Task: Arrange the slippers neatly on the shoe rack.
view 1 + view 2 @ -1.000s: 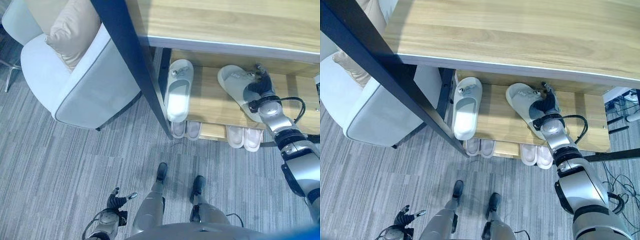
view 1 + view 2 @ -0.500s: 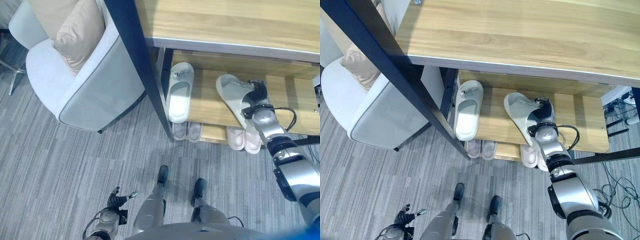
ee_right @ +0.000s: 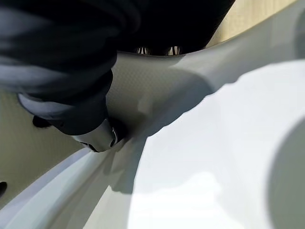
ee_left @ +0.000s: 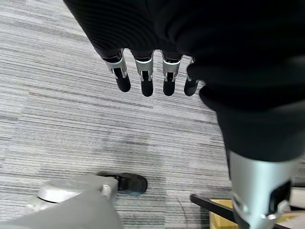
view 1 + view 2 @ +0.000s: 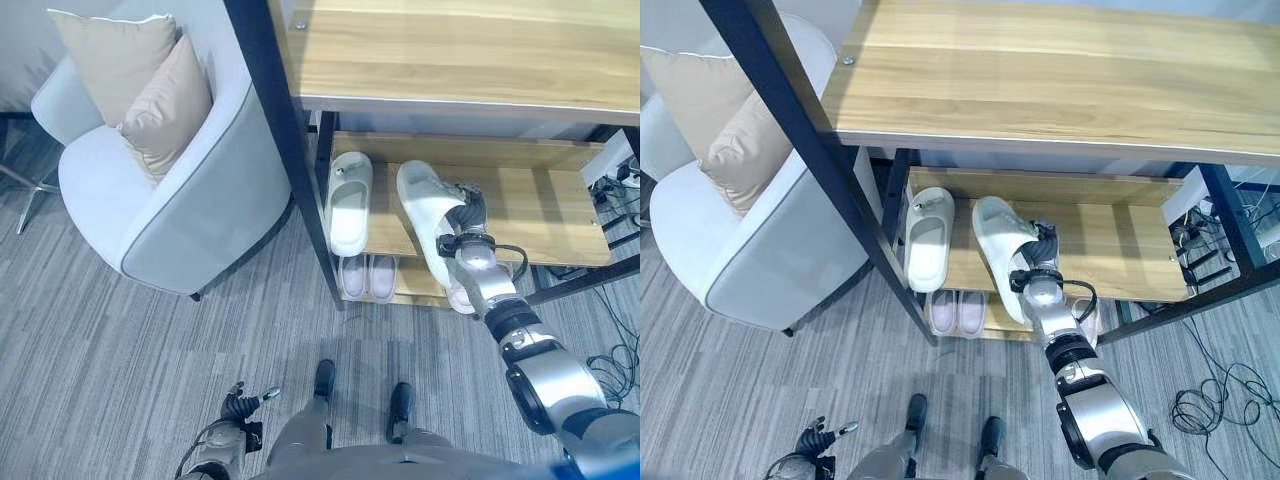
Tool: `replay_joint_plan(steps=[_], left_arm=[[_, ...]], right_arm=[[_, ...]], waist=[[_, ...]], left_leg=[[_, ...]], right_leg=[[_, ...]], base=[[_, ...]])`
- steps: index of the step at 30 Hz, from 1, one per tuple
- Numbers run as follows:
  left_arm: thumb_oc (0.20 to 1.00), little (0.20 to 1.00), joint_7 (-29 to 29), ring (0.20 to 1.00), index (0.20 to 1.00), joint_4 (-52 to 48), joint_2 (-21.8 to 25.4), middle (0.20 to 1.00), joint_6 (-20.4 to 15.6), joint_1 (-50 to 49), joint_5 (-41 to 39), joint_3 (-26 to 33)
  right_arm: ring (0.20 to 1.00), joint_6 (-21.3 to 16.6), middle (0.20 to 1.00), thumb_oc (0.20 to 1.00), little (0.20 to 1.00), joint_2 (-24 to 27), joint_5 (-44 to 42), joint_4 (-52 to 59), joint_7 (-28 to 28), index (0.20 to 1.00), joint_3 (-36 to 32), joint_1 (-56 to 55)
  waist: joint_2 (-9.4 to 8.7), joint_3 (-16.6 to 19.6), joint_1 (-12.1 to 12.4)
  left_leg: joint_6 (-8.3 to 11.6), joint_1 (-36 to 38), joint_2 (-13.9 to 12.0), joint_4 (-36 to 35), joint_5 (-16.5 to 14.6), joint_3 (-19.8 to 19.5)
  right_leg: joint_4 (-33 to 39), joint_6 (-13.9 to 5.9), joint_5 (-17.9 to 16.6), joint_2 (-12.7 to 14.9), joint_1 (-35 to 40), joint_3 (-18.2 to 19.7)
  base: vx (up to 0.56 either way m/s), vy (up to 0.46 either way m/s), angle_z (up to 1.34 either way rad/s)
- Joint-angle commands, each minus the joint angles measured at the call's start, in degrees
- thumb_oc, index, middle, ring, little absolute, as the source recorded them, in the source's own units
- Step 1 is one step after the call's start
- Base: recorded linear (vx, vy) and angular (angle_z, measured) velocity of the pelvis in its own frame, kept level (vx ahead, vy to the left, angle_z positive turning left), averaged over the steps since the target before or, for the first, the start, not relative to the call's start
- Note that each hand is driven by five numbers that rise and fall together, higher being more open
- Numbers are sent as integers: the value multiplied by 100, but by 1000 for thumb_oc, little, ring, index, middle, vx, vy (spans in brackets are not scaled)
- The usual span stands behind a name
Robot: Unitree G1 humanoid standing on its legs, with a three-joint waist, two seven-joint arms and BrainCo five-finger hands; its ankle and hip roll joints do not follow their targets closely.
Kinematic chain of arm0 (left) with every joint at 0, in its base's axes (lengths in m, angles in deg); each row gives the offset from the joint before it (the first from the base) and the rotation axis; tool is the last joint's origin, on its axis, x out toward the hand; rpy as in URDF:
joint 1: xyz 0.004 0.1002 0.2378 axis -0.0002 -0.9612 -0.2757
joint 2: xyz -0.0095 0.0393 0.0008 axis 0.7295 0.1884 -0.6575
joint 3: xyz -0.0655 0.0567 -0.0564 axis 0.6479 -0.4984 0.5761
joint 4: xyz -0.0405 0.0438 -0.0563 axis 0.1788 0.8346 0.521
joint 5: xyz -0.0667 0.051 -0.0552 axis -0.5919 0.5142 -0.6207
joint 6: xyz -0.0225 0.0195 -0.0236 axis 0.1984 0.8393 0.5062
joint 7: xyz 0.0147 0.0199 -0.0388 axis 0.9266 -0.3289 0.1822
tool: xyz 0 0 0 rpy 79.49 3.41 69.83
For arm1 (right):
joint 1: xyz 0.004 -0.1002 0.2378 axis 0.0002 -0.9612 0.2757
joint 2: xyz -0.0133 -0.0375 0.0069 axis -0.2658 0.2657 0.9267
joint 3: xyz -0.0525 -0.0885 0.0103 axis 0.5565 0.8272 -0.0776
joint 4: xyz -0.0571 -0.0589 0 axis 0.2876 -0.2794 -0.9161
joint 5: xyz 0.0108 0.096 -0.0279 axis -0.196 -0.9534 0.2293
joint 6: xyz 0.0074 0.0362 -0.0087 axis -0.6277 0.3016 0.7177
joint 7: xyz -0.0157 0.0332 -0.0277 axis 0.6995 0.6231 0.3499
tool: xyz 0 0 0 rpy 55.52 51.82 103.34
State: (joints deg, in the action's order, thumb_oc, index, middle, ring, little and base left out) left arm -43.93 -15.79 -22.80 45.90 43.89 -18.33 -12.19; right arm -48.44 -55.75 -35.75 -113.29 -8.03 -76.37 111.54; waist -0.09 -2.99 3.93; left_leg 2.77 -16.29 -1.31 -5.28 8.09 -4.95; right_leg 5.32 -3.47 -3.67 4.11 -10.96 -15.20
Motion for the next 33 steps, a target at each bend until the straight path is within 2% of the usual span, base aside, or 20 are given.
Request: replay_joint_plan(steps=[1,24,25,26,33], left_arm=[[1000,1000,109,1000,1000,457,158,1000,-42,194,-158,-10],[1000,1000,91,1000,1000,426,279,1000,-199,431,-338,-127],[1000,1000,94,1000,1000,423,285,1000,-204,471,-360,-146],[1000,1000,96,1000,1000,419,284,1000,-215,478,-364,-150],[1000,1000,73,1000,1000,437,254,1000,-211,476,-366,-190]], right_arm=[[200,-240,200,200,200,339,-200,-172,-128,200,-67,644],[200,-246,200,200,200,481,-401,-795,-174,200,35,1504],[391,-272,391,391,391,482,-468,-843,-198,391,4,1589],[1000,-288,1000,1000,1000,490,-504,-842,-195,1000,-6,1612],[1000,-380,1000,1000,1000,392,-708,-809,-151,1000,-52,1570]], waist=[[-197,-15,51],[-249,-227,272],[-259,-248,297],[-257,-250,305],[-247,-230,327]], left_leg=[[183,31,26,28,-462,4],[200,-300,145,28,-366,-137],[201,-307,161,28,-366,-173],[200,-312,165,28,-366,-187],[194,-317,199,28,-383,-238]], right_leg=[[-32,-569,19,494,-198,105],[-32,-605,-63,583,-374,-65],[-32,-611,-59,596,-361,-97],[-32,-612,-60,606,-358,-114],[-32,-625,-52,633,-324,-169]], base=[[-14,42,-6],[3,11,2],[9,15,6],[10,17,9],[3,6,3]])
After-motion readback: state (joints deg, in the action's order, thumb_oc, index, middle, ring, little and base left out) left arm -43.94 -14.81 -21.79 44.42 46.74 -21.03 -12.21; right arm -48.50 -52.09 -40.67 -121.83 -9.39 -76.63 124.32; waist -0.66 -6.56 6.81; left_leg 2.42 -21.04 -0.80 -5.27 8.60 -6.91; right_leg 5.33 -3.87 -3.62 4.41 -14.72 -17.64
